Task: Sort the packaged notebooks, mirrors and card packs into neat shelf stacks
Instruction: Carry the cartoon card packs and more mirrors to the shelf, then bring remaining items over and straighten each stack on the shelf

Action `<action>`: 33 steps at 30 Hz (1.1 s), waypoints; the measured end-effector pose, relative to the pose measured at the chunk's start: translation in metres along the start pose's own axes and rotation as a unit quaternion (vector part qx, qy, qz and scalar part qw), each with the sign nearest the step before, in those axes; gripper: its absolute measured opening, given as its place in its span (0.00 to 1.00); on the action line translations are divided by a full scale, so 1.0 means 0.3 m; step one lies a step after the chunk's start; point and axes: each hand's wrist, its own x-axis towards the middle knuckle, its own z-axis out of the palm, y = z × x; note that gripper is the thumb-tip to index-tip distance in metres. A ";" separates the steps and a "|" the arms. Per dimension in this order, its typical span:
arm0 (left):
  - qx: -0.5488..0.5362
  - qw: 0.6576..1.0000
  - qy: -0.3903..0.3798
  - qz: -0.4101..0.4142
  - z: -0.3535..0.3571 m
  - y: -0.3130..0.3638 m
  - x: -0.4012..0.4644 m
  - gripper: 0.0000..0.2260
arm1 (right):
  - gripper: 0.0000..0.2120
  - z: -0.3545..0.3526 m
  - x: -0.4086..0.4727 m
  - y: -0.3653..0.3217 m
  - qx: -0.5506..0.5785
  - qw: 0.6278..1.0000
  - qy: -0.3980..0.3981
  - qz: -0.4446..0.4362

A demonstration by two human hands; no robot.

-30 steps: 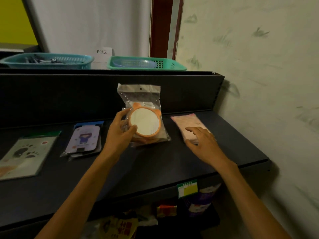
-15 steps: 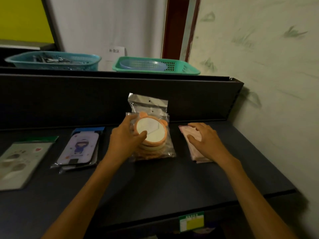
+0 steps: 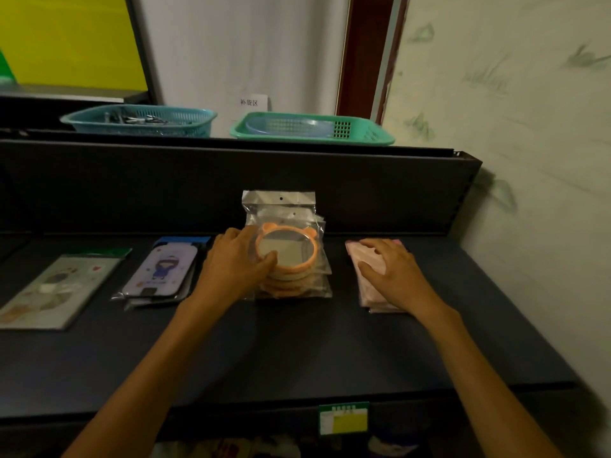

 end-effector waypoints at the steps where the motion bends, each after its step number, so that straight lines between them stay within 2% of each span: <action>1: 0.002 1.000 0.003 0.005 -0.008 -0.001 -0.011 0.27 | 0.22 -0.001 -0.005 0.001 0.000 1.000 -0.002 0.000; 8: 0.072 0.997 -0.022 0.023 -0.085 -0.050 -0.117 0.28 | 0.22 0.004 -0.033 -0.047 -0.001 0.999 0.026 -0.028; 12: 0.132 0.991 -0.014 -0.004 -0.133 -0.089 -0.160 0.32 | 0.22 -0.012 -0.032 -0.128 0.000 0.997 0.046 -0.057; 17: 0.172 0.984 -0.019 -0.052 -0.211 -0.172 -0.222 0.32 | 0.22 0.040 -0.039 -0.286 0.012 0.993 0.035 -0.114; 24: 0.180 0.980 0.000 -0.082 -0.410 -0.383 -0.357 0.31 | 0.23 0.215 -0.054 -0.602 0.019 0.986 -0.002 -0.168; 33: 0.203 0.971 -0.003 -0.125 -0.772 -0.848 -0.624 0.30 | 0.23 0.536 -0.124 -1.125 0.031 0.982 -0.066 -0.175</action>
